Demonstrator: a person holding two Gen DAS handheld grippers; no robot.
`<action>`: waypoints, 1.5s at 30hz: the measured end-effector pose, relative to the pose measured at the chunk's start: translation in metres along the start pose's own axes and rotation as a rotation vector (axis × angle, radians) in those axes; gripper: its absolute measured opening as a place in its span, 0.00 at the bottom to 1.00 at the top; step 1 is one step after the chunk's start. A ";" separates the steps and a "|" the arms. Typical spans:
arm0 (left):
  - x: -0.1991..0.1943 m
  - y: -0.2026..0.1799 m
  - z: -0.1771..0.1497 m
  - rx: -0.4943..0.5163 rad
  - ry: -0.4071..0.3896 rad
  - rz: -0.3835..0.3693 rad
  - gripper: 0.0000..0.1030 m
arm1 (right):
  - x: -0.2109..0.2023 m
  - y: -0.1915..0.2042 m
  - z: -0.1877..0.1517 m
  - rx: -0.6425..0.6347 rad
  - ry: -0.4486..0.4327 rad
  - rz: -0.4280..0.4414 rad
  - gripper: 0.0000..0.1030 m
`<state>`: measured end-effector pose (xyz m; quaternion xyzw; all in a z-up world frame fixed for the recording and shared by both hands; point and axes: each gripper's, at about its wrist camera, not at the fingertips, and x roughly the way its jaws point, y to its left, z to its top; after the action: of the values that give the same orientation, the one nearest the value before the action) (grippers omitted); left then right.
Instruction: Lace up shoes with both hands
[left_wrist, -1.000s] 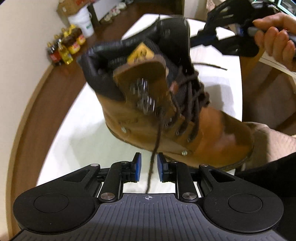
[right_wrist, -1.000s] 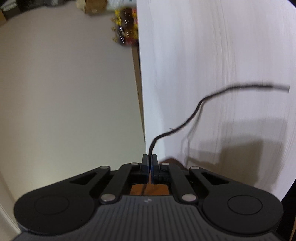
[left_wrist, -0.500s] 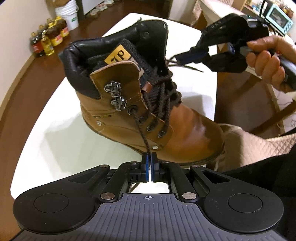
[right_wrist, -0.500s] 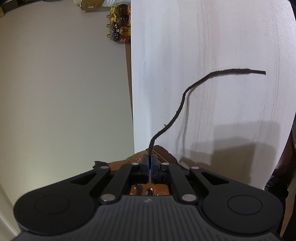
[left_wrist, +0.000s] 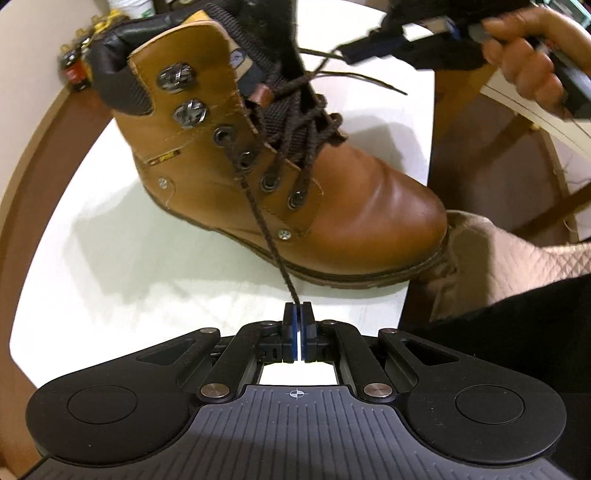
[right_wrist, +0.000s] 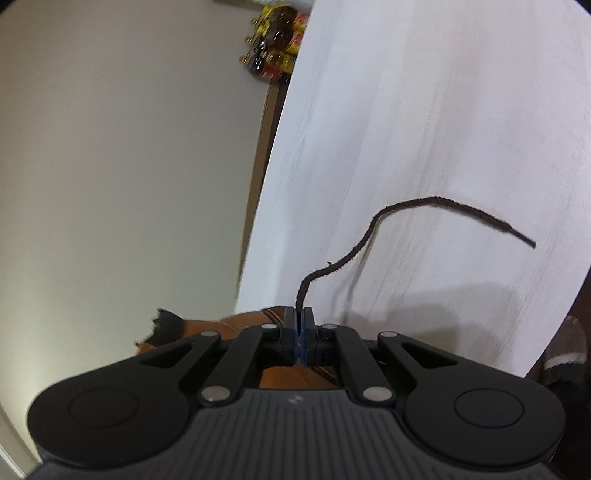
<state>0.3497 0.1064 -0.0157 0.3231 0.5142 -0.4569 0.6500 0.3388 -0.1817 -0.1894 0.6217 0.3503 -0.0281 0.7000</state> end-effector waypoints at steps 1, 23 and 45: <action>0.000 0.003 0.000 -0.017 0.005 0.002 0.01 | -0.001 -0.001 0.000 0.000 0.000 0.002 0.01; -0.036 0.044 -0.048 -0.360 -0.058 -0.061 0.09 | -0.026 0.066 -0.084 -0.417 -0.064 0.009 0.02; -0.036 -0.018 0.050 -0.113 -0.159 -0.131 0.11 | 0.004 0.020 -0.052 -0.513 0.069 -0.284 0.19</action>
<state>0.3495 0.0648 0.0330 0.2143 0.5061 -0.4929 0.6745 0.3272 -0.1290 -0.1739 0.3697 0.4532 -0.0152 0.8110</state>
